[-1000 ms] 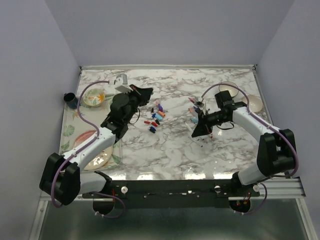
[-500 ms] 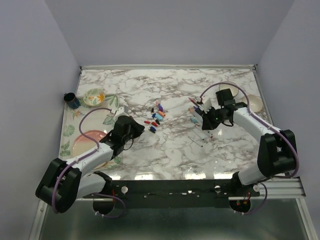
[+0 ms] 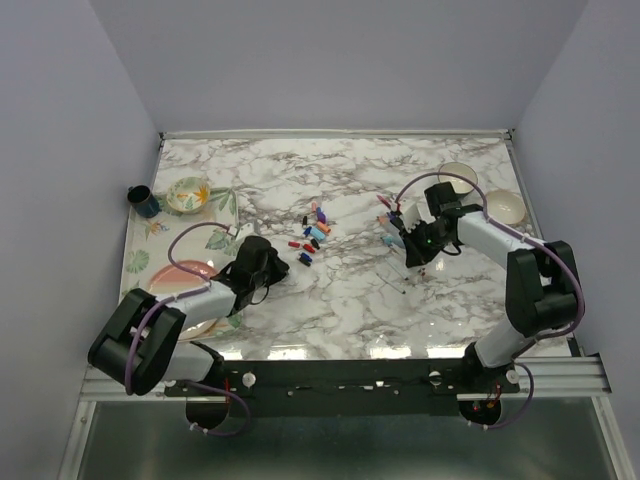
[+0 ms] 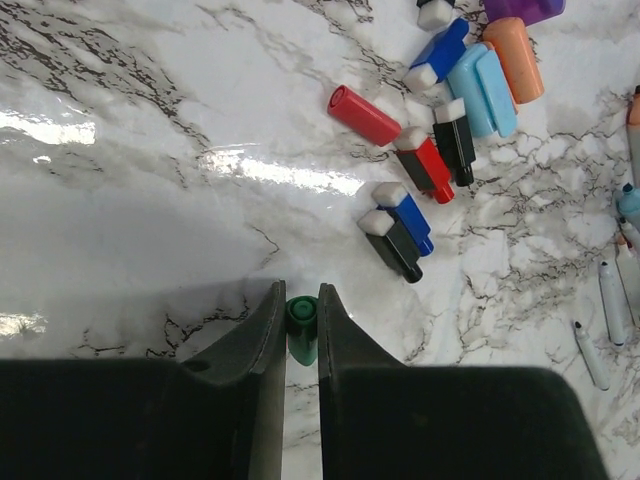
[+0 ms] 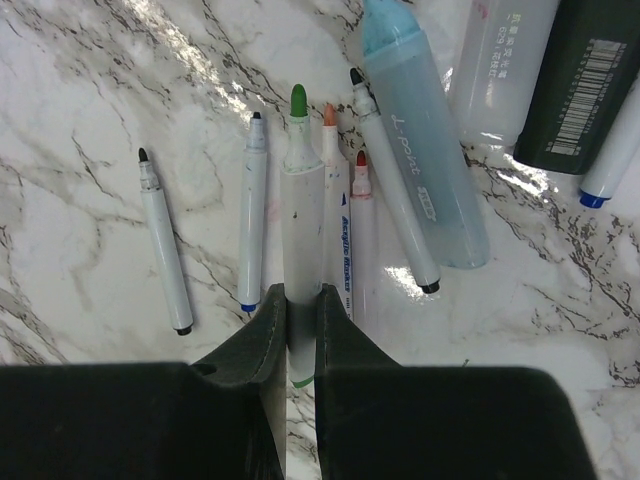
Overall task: Open the pen caps
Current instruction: Place the barrel on the table with the right arm
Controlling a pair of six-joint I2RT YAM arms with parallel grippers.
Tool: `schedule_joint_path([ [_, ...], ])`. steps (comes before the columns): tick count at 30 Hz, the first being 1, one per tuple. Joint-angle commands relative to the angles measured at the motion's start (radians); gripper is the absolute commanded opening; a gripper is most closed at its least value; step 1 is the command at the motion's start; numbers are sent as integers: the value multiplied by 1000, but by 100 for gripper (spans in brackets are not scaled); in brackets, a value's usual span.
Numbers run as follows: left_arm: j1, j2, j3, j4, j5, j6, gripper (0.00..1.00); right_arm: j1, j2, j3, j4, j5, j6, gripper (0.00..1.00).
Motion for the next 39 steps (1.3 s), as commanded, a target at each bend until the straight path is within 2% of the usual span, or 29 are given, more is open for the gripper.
schedule_joint_path([
  [1,2,43,23,57,13,-11,23,4,26,8,-21,20,-9,11],
  [6,2,91,46,70,24,-13,29,4,30,8,-19,34,-2,13],
  [10,2,123,67,67,27,-8,40,5,32,7,-16,40,1,16],
  [17,2,121,92,44,21,2,48,5,35,7,-19,51,6,20],
  [27,3,-95,63,-56,-69,42,61,7,32,8,-33,34,-6,25],
  [35,6,-323,51,-165,-184,93,88,13,26,8,-34,36,-8,26],
  [39,16,-432,46,-225,-195,102,92,16,29,8,-37,37,-8,26],
])
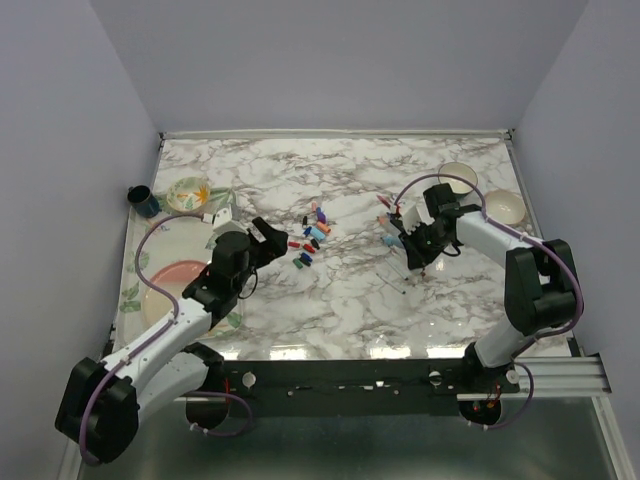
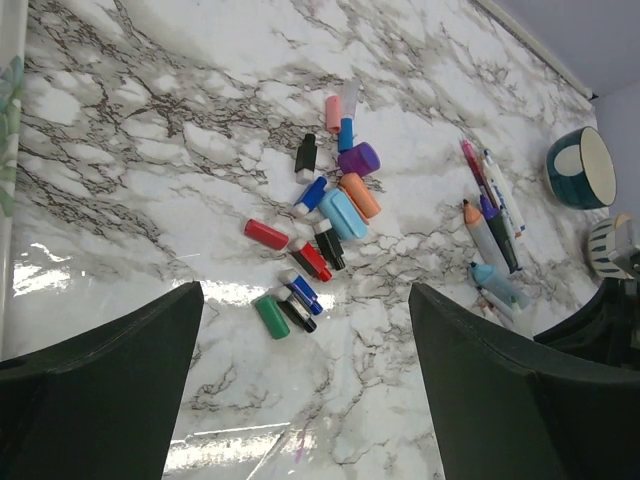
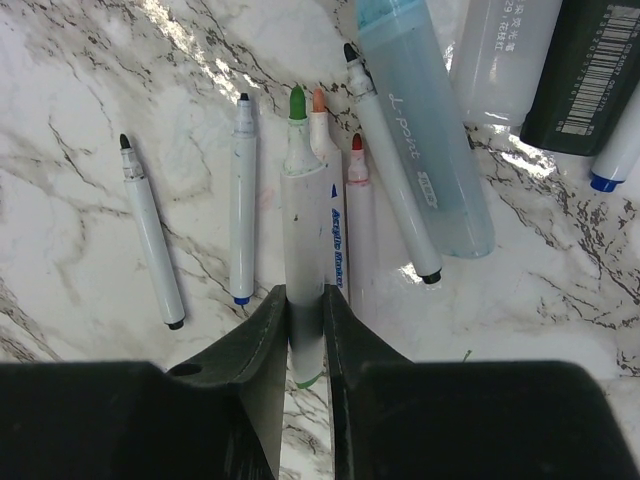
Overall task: Open the pen caps
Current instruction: Place the barrel on the table with the right arm
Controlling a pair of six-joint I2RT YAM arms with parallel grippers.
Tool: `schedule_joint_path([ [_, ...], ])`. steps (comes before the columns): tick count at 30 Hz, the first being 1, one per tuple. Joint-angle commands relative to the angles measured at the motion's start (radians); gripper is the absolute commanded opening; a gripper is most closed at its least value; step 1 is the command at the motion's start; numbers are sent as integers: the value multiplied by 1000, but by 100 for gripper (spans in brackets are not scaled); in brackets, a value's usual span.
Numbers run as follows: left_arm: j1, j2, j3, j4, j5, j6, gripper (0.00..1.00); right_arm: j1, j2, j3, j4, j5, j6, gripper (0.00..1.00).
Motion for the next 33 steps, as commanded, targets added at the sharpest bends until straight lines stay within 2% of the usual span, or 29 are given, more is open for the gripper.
schedule_joint_path([
  [1,11,-114,-12,-107,-69,36,94,12,8,8,-20,6,-9,27],
  [13,14,-244,-35,-184,-38,27,94,24,1,8,-16,20,-5,30],
  [15,14,-249,-32,-190,-17,18,99,23,-8,10,-18,20,-6,30],
  [19,17,-241,-10,-207,46,15,99,21,-70,10,-12,38,-12,30],
  [25,25,-293,45,-281,95,53,99,9,-277,-10,29,64,-29,34],
  [29,28,-336,112,-345,121,88,99,-86,-427,-9,48,0,-20,37],
  [33,31,-338,226,-441,141,164,99,-213,-590,17,54,-86,-19,46],
])
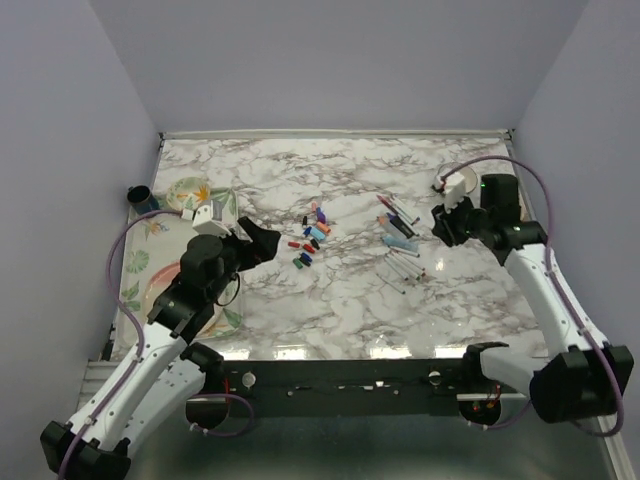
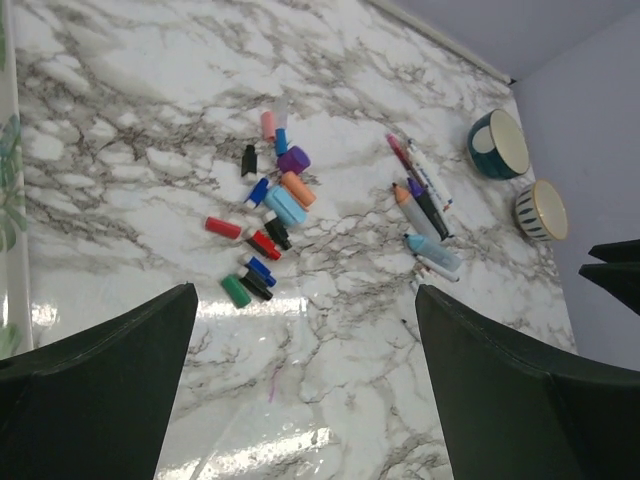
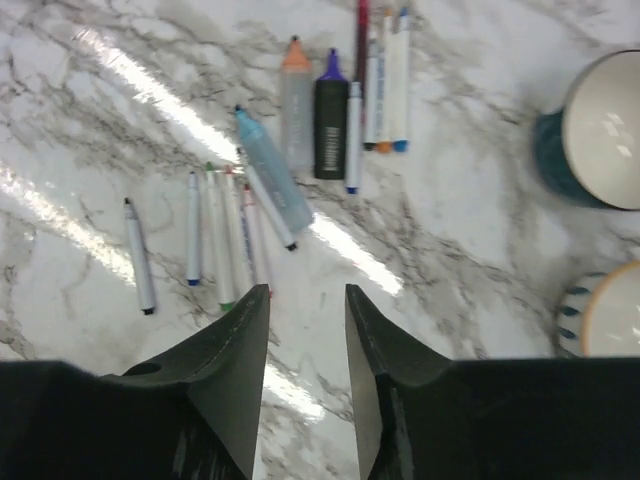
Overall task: Open the pen caps
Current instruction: Place the barrel on the table with the right arm
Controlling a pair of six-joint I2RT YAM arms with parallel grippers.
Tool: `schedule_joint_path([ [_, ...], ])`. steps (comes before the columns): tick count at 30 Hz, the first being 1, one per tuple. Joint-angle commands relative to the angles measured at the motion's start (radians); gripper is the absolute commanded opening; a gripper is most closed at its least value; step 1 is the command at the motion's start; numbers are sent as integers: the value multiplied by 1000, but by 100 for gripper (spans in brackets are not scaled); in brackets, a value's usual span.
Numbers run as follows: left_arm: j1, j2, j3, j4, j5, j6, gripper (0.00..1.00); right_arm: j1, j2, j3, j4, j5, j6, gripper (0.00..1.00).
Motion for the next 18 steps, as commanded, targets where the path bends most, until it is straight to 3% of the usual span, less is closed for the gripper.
schedule_joint_path([
  [1,11,-10,175,-123,54,122,99,-148,-185,37,30,-108,-3,52],
  [3,14,5,227,-161,45,189,99,-200,-270,54,28,-113,0,61],
  [7,15,25,370,-278,7,322,99,-237,-381,82,62,-32,84,100],
  [18,15,-31,471,-370,-24,438,99,-238,-464,177,57,116,455,100],
])
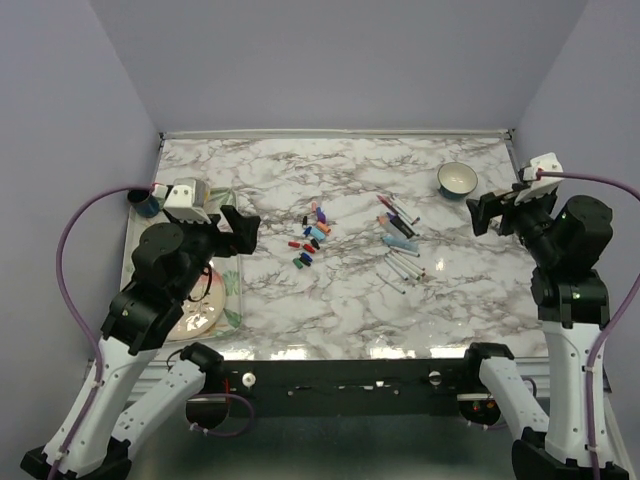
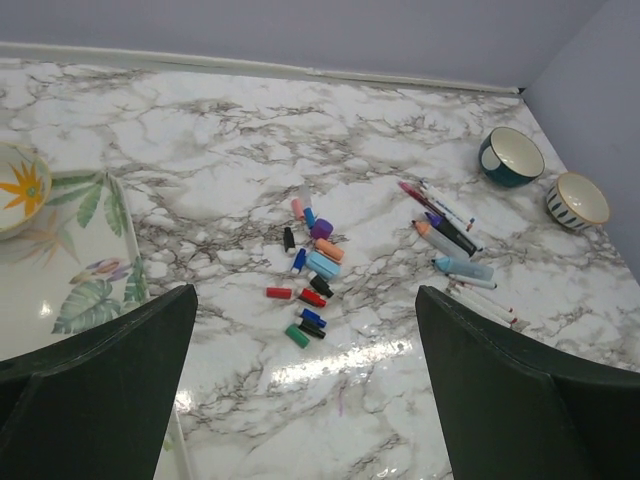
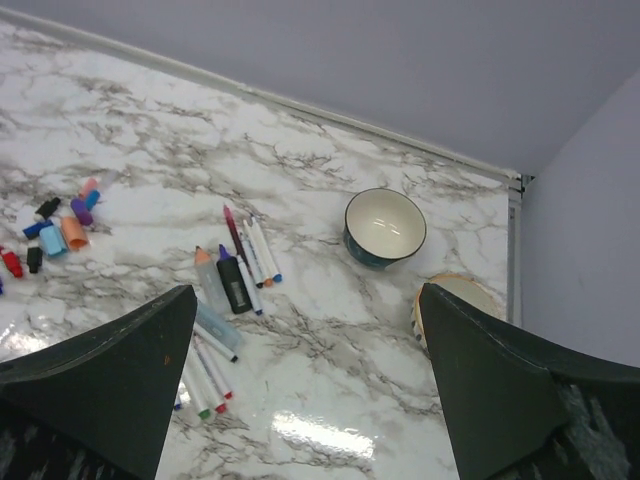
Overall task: Open the pen caps
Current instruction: Place the barrel on the table with the right arm
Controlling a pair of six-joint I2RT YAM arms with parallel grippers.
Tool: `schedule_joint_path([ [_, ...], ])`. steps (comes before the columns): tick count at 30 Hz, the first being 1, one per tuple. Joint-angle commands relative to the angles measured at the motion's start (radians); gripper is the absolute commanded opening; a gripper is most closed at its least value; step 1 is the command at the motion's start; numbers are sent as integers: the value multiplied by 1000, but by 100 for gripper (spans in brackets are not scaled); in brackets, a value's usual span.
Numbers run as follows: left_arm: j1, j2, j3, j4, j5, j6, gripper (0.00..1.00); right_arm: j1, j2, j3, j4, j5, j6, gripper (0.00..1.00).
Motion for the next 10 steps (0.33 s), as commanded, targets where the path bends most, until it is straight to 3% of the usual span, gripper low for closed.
schedule_joint_path([
  [1,7,-35,28,-63,-26,71,99,-7,-2,69,-21,103,240,100],
  [10,7,-76,-9,-16,-19,96,99,-7,-5,124,-60,82,262,100],
])
